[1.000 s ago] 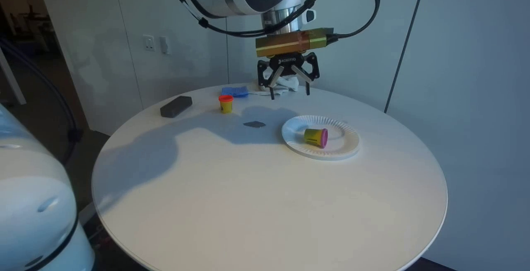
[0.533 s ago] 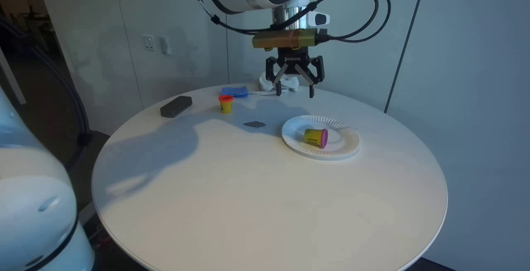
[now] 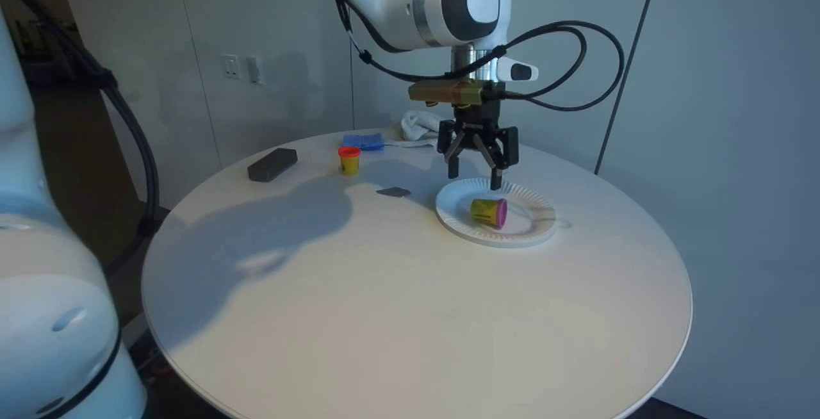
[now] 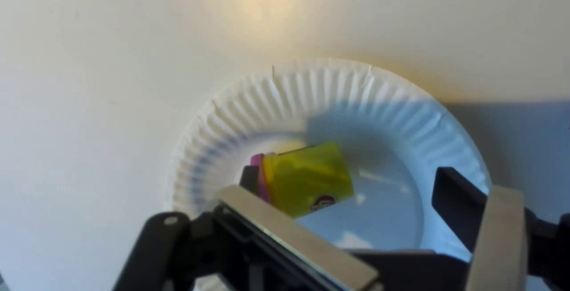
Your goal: Remove the yellow containers from the white plate.
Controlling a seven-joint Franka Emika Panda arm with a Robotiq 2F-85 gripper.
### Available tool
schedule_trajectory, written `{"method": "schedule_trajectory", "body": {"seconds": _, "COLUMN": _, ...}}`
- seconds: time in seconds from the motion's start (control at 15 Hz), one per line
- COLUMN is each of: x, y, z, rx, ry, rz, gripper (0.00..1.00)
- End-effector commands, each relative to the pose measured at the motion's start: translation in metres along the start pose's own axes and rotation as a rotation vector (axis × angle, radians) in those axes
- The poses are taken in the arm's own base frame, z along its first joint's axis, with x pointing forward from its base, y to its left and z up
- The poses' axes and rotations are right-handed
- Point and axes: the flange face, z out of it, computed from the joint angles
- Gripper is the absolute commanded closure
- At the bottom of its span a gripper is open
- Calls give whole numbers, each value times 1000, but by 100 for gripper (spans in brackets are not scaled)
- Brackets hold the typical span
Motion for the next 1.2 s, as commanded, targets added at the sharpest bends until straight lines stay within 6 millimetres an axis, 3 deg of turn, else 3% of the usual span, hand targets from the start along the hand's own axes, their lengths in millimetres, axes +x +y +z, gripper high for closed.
{"method": "schedule_trajectory", "body": {"seconds": 0.0, "x": 11, "y": 19, "z": 14, "rx": -15, "ry": -94, "rz": 177, "gripper": 0}}
{"method": "schedule_trajectory", "body": {"seconds": 0.27, "x": 6, "y": 28, "z": 2, "rx": 61, "ry": -160, "rz": 365, "gripper": 0}}
{"method": "schedule_trajectory", "body": {"seconds": 0.53, "x": 9, "y": 24, "z": -12, "rx": 232, "ry": -164, "rz": 506, "gripper": 0}}
{"method": "schedule_trajectory", "body": {"seconds": 1.13, "x": 19, "y": 34, "z": 23, "rx": 158, "ry": -260, "rz": 899, "gripper": 0}}
